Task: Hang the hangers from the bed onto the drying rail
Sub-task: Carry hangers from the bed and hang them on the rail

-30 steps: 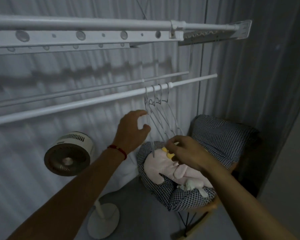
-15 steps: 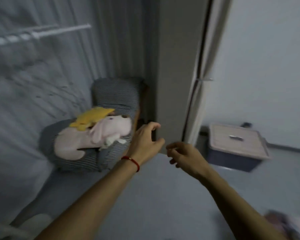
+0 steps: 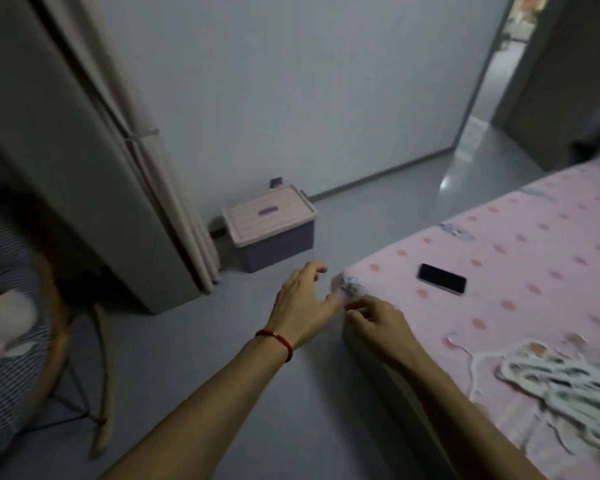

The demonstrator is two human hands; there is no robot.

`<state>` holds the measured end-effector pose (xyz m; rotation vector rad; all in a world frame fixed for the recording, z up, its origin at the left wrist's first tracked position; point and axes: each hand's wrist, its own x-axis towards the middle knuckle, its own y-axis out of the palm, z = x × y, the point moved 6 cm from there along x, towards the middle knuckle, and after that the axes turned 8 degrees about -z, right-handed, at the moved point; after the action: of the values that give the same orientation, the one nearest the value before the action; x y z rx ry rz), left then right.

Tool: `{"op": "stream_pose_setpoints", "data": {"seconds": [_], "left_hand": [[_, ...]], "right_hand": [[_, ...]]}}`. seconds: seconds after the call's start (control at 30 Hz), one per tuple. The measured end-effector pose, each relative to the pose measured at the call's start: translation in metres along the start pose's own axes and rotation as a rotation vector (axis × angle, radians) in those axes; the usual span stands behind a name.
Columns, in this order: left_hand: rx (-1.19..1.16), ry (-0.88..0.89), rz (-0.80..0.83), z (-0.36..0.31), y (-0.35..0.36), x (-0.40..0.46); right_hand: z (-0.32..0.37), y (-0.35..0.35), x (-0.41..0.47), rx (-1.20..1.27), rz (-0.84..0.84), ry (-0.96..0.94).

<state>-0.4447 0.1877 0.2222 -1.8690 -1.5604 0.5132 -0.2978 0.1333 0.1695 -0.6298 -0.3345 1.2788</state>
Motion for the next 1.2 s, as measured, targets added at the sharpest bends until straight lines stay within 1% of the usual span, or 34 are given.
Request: {"op": "stream_pose_setpoints", "data": {"seconds": [0.1,0.2,0.33,0.47,0.6,0.77,0.87,0.93,1.0,1.07,1.13,1.2], "left_hand": [[-0.002,0.054,0.155,-0.063,0.099,-0.003],[0.028,0.085,0.328,-0.124,0.209,-0.022],[0.091,0.213,0.549,-0.192,0.346,-0.069],[0.171,0.317,0.768,-0.224,0.448,-0.116],[0.305,0.443,0.958,-0.229,0.534,-0.152],[0.432,0.542,1.077,-0.222,0.604,-0.189],[0.462,0.576,1.102,-0.217,0.631,-0.199],[0.461,0.587,1.098,-0.216,0.641,-0.204],[0.448,0.597,1.092,-0.217,0.649,-0.208],[0.446,0.605,1.092,-0.22,0.653,-0.21],[0.448,0.587,1.102,-0.221,0.656,-0.211],[0.436,0.54,1.103,-0.22,0.653,-0.211]], "right_hand": [[-0.091,-0.068,-0.017,0.042,-0.098,0.134],[-0.195,-0.134,-0.047,0.058,-0.191,0.306],[-0.333,-0.203,-0.102,0.068,-0.27,0.567],[-0.445,-0.232,-0.163,0.111,-0.323,0.832],[-0.542,-0.24,-0.221,0.136,-0.4,1.056],[-0.642,-0.243,-0.294,0.065,-0.505,1.306],[-0.691,-0.24,-0.318,0.012,-0.473,1.416],[-0.712,-0.236,-0.324,-0.007,-0.418,1.449],[-0.727,-0.234,-0.327,-0.033,-0.43,1.466],[-0.736,-0.233,-0.326,-0.109,-0.447,1.455],[-0.739,-0.233,-0.326,-0.17,-0.444,1.446],[-0.738,-0.23,-0.328,-0.182,-0.431,1.449]]}}
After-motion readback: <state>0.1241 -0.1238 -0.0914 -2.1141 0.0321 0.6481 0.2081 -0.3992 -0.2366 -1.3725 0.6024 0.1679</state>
